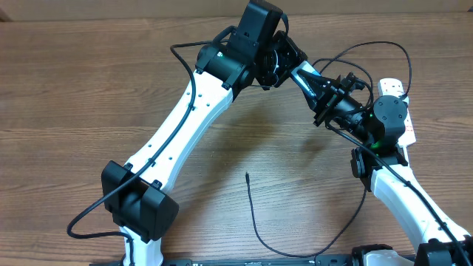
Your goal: Plug charger to phone and switch on socket
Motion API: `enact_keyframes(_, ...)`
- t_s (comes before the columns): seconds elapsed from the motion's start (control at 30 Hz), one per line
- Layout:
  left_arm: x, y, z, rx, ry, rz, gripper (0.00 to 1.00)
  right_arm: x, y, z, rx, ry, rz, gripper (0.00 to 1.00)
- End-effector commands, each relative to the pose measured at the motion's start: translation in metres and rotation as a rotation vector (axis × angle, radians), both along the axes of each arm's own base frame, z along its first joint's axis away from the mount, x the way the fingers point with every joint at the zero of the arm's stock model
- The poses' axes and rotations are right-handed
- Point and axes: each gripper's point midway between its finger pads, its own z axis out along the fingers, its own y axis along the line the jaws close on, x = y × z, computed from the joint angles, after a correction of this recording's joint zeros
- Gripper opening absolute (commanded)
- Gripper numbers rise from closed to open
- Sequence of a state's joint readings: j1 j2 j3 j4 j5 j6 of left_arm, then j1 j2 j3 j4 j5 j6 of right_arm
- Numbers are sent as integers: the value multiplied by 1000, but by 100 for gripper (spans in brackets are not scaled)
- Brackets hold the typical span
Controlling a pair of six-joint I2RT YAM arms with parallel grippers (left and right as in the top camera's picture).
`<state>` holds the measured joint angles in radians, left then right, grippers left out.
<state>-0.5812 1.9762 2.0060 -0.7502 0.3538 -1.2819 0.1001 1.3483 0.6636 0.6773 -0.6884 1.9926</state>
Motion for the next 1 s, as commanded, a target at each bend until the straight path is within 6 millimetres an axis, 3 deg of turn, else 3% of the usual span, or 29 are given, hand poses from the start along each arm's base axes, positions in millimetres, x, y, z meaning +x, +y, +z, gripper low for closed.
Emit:
enact_keyframes(0.0, 2, 2, 17, -8, -43, 16, 30, 1, 0, 18, 4, -55, -8, 4)
enact_keyframes(0.2, 2, 3, 17, -7, -44, 17, 5, 0, 1, 18, 4, -55, -3, 4)
enact_keyframes(0.53, 3, 4, 16, -3, -46, 22, 4, 0, 1, 18, 4, -55, -1, 4)
enact_keyframes(0.7, 4, 5, 16, 1, -49, 30, 4, 0, 1, 18, 4, -55, -1, 16)
enact_keyframes(0.73, 4, 5, 16, 2, -49, 30, 4, 0, 1, 18, 4, -55, -1, 20)
enact_keyframes(0.83, 5, 6, 16, 1, -49, 32, 4, 0, 1, 18, 3, -55, -1, 53)
enact_keyframes(0.97, 8, 10, 16, 1, -48, 41, 4, 0, 1, 18, 4, -55, -2, 79)
